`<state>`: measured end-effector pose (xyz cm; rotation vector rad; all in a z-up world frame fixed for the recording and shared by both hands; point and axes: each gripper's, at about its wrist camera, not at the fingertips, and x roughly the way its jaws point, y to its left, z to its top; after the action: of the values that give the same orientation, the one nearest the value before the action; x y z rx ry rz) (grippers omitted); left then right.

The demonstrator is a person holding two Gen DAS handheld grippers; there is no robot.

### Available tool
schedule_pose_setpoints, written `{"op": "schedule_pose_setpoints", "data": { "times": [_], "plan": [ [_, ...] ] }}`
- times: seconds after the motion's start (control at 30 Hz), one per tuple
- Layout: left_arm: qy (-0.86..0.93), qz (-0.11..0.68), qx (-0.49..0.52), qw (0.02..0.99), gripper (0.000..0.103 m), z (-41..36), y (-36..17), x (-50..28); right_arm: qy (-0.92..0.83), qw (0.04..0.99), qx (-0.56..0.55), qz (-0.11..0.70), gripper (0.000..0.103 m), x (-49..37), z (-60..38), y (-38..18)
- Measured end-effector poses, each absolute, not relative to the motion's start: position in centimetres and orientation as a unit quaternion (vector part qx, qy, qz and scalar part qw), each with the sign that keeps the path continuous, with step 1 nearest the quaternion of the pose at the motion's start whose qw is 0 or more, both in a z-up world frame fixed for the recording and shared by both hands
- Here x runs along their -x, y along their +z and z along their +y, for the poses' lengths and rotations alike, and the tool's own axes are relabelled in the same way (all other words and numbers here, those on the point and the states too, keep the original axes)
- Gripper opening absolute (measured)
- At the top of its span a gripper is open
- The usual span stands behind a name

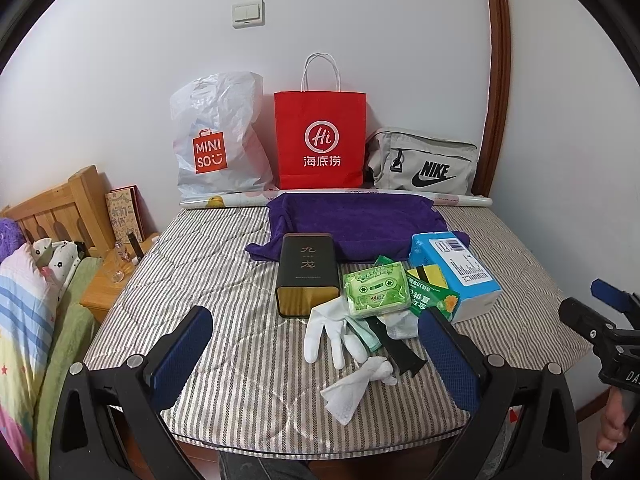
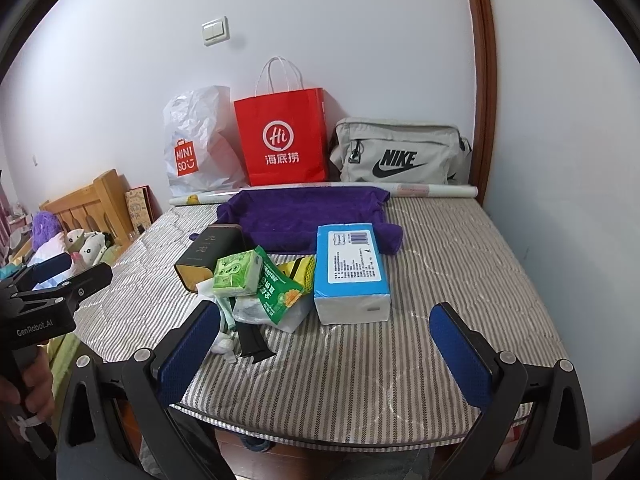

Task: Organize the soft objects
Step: 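Reach the right tool to the green kiwi snack bag and grasp it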

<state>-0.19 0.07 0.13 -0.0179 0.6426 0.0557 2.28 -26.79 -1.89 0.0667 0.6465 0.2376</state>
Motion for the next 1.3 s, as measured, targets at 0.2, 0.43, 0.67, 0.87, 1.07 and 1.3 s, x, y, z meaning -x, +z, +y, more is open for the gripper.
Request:
{"op": "schedule_pose_setpoints", "data": {
  "times": [0.2,0.43,0.67,0.87,1.07,1.3],
  "plan": [
    [0.021,0.332,0.008,0.943,0.103,0.1,-1.2,-1.4,0.119,0.933,-0.027,0.337,0.103,-3.7,-26.7,-3.5],
    [0.026,0.365,0.011,0.931,0.103,0.9,-4.4,-3.9,0.144,0.933,-0.011,0.33,0.103,-4.7,-25.3,-5.7],
    [0.016,0.389,0.015,0.921,0.103,1.2,-6.9,-6.4,0.161,0.926,0.019,0.34,0.1,-7.5,-22.9,-7.6],
    [0.023,0.402,0.026,0.915,0.102,2.6,-8.3,-8.0,0.18,0.923,0.058,0.335,0.091,-10.4,-20.5,-8.6],
    [-0.018,0.404,0.044,0.914,0.102,2.8,-8.8,-9.5,0.204,0.913,0.082,0.345,0.091,-12.4,-18.6,-9.9],
    [-0.008,0.414,0.057,0.908,0.102,4.0,-9.6,-10.7,0.215,0.901,0.131,0.353,0.091,-14.0,-16.7,-11.5]
  ]
}}
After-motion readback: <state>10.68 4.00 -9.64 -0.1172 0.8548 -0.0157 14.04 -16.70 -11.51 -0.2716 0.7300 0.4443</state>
